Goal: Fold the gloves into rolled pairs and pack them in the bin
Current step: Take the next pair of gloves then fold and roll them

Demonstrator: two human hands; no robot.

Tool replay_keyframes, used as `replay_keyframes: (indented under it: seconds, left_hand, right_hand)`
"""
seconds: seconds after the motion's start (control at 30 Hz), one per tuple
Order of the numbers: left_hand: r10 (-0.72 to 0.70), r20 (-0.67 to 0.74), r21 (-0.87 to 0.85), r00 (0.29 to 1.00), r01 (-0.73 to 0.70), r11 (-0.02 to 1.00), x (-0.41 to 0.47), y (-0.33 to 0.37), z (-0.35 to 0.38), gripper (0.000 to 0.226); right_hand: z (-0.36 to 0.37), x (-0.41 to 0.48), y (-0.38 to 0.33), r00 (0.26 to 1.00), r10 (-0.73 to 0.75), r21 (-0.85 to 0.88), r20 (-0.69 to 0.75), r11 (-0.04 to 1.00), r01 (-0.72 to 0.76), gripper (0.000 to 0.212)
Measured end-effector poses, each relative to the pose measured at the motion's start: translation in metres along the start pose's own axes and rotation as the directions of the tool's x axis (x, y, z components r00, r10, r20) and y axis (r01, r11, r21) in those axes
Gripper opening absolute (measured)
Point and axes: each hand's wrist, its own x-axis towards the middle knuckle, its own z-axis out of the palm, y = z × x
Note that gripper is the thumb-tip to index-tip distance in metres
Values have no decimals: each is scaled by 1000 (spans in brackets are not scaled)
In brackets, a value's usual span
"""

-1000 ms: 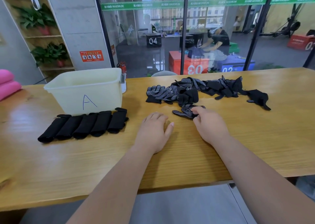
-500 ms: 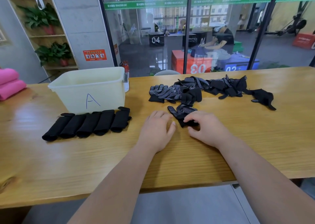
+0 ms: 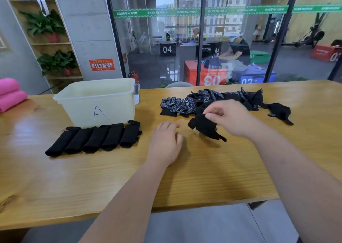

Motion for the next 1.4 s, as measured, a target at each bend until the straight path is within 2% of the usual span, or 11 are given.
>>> replay_keyframes:
  seconds: [0.13,0.27,0.47,0.57,0.67,0.73,0.83,1.03,1.13,1.3,1.4]
  left_hand:
    - [-39,-38,6,999,40,999,-1,-1,-1,40]
    - [-44,-43,24,998,45,999,-1,0,-3,39]
    - [-36,-43,46,998,38,998,-1,0,-1,39]
    - [-35,-46,63,998,38,997,0,-1,1,39]
    - [-32,-47,81,998,36,996,0,0,1,39]
    - [-39,-37,86,999,42,995,0,1,0,39]
    - [-35,-32,90,999,38,995,-1,1,-1,37]
    - [-37,-7,107,999,37,994,0,1,1,36]
    - [-27,-9,115,1000,28,993,0,1,1,35]
    - [-23,-5,120,1000,23,993,0,1,1,33]
    - [-19,0,120,1000,19,993,0,0,2,32]
  right_hand:
    - [-50,11,-28,983,39,78,182,995,-54,11]
    - [-59,25,-36,980,85,-67,179,995,-74,10]
    - [-58,32,-35,951,-54,-154,-303,988,7,13]
    - [-57,26,-32,903,-149,-168,-403,982,87,12]
    - [-35,10,-26,955,-179,-197,-237,971,134,9]
    - [-4,-5,-13,991,-128,-251,41,959,134,8]
    - [39,-30,8,947,13,-281,321,956,82,13]
    - [57,-35,19,994,55,-224,94,974,-33,16]
    - [67,-38,18,976,104,-332,191,943,-35,33]
    - [57,-32,10,955,118,-295,273,955,-34,24]
    - [64,-25,7,961,133,-311,242,949,-53,53]
